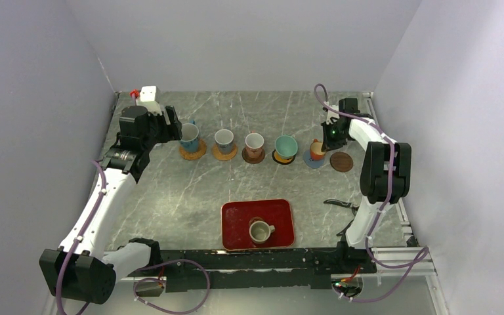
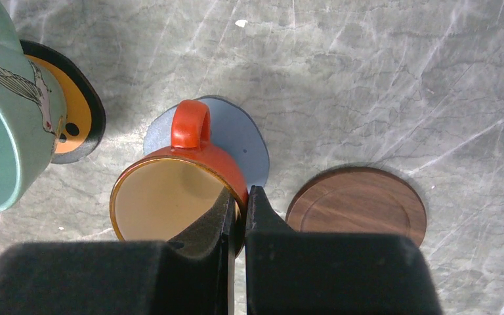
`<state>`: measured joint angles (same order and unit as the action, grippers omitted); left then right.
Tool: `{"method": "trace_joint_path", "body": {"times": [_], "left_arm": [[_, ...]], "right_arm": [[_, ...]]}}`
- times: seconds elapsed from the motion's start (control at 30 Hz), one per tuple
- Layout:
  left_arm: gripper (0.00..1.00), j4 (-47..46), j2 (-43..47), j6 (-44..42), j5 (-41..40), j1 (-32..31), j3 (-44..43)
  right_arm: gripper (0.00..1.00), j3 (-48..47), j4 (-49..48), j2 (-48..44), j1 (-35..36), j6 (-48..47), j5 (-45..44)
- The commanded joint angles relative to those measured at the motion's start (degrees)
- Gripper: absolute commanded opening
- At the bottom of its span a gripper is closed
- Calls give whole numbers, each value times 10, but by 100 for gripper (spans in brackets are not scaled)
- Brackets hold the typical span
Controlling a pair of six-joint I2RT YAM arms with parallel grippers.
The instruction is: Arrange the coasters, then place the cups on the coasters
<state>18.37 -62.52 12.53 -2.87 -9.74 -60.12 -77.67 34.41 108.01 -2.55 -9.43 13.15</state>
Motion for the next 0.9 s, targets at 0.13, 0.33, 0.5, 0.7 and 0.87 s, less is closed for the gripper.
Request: {"method": "trace_joint_path", "body": {"times": [0.13, 0.33, 0.5, 0.7, 0.87], "left_arm": [[79, -9, 2, -12, 3, -2, -12], [79, -9, 4, -12, 4, -2, -12], [79, -9, 4, -12, 4, -2, -12], [79, -9, 5, -12, 3, -2, -12], [79, -9, 5, -12, 3, -2, -12]], "right_arm": [[0, -28, 0, -1, -1, -22, 13], [0, -28, 3, 4, 4, -27, 17], [0, -29, 3, 7, 6, -30, 17], [0, -28, 5, 10, 8, -32, 14], [0, -29, 7, 13, 9, -33, 9]]}}
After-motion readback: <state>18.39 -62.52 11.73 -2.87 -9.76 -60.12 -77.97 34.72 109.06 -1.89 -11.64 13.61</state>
